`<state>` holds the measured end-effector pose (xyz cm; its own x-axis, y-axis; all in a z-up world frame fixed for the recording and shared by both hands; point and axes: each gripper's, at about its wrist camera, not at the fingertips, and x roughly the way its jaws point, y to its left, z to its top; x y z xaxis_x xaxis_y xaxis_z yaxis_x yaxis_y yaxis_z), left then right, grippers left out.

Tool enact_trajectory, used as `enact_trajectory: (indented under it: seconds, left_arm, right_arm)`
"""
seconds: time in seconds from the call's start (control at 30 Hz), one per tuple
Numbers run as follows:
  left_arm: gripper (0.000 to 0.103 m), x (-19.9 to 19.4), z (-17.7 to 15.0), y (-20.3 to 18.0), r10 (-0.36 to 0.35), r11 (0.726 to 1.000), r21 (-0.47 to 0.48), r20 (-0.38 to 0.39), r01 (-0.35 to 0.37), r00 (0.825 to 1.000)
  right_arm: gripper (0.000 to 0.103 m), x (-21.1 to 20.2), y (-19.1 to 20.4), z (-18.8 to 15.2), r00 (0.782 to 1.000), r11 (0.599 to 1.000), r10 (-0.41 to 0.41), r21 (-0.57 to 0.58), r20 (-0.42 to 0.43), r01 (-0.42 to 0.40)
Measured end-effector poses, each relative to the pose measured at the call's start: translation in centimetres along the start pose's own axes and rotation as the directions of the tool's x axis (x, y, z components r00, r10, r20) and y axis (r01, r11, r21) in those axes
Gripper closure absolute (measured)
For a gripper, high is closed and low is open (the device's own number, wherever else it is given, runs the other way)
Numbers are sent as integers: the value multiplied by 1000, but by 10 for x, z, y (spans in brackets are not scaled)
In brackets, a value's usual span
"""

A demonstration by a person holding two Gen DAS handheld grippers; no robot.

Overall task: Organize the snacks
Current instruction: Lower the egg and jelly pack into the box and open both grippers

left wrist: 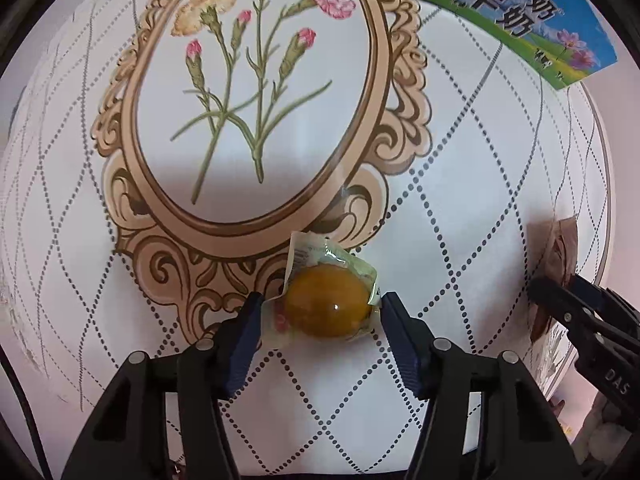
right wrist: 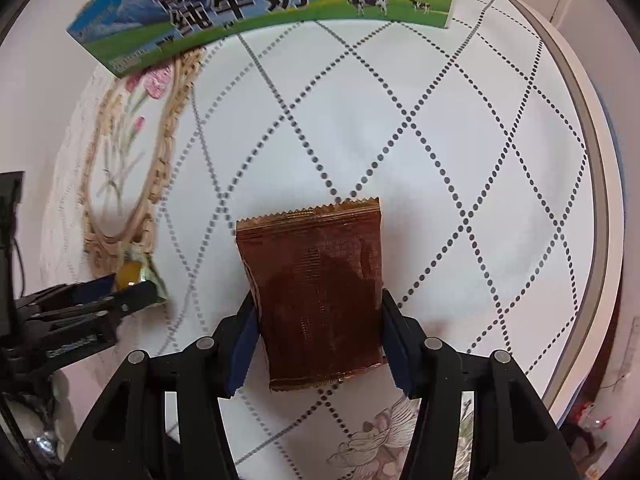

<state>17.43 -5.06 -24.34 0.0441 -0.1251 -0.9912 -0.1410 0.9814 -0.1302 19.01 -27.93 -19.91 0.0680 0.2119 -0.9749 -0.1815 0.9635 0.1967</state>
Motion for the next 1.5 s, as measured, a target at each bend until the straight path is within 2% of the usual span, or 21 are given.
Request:
enact_trajectory:
  seconds: [0.1,0.3,0.4,0.43,0.5,0.63,0.7,0.8,0.9,1.03,1.23,1.33,1.4,1.47,1.5]
  left_arm:
    - [46,-27,6,16,8,1000,6,32,-8,999]
    - [46,-78,26,-3,-44,999,28,110,42,993]
    - [46,-108,54,-19,-83,996,49,144,77,986]
    - [46,-116,61,-23,-91,995,56,155,83,984]
    - [46,-131,78,-27,-105,992,82,185,91,977]
    - [46,-141,111,-31,-91,987,148,249,55,964]
    - [46,-148,141,-37,-92,986,161,260,50,961]
    - [46,-155,174,-32,-45,986,167,288,-4,957]
    - [46,-159,218,-22,53,982,157,320,-108,946]
    - [46,-146,269,1,164,972,111,299,-205,940]
    - [43,-118,311,30,224,969,48,235,-242,946]
    - [40,-104,319,34,193,978,35,208,-204,959]
    - [36,-98,321,34,172,983,30,193,-181,966]
    - [35,-98,319,32,149,987,28,202,-157,968]
    - [25,-100,317,30,145,987,32,213,-156,966]
  right_arm:
    - [44,-17,-5,-1,999,1000,24,0,23,-24]
    - [44,-63,-18,8,992,995,96,8,85,-97]
    - [44,-92,-28,28,983,991,131,7,129,-133]
    - [44,-94,-17,30,980,990,140,10,140,-143]
    - [44,-110,-19,46,973,986,161,12,168,-165]
    - [44,-139,-18,89,956,984,173,4,238,-179]
    - [44,-149,-21,109,948,983,176,9,264,-185]
    - [44,-164,-26,148,939,986,155,9,306,-166]
    - [44,-167,-31,197,939,989,136,15,316,-149]
    - [44,-159,-37,245,954,996,83,15,287,-91]
    - [44,-127,-61,289,977,997,26,60,211,-40]
    - [43,-108,-71,299,986,996,14,90,166,-29]
    - [26,-96,-75,305,989,994,23,104,144,-38]
    - [12,-92,-78,308,985,995,12,99,171,-29]
    - [7,-92,-79,311,983,995,4,99,184,-22]
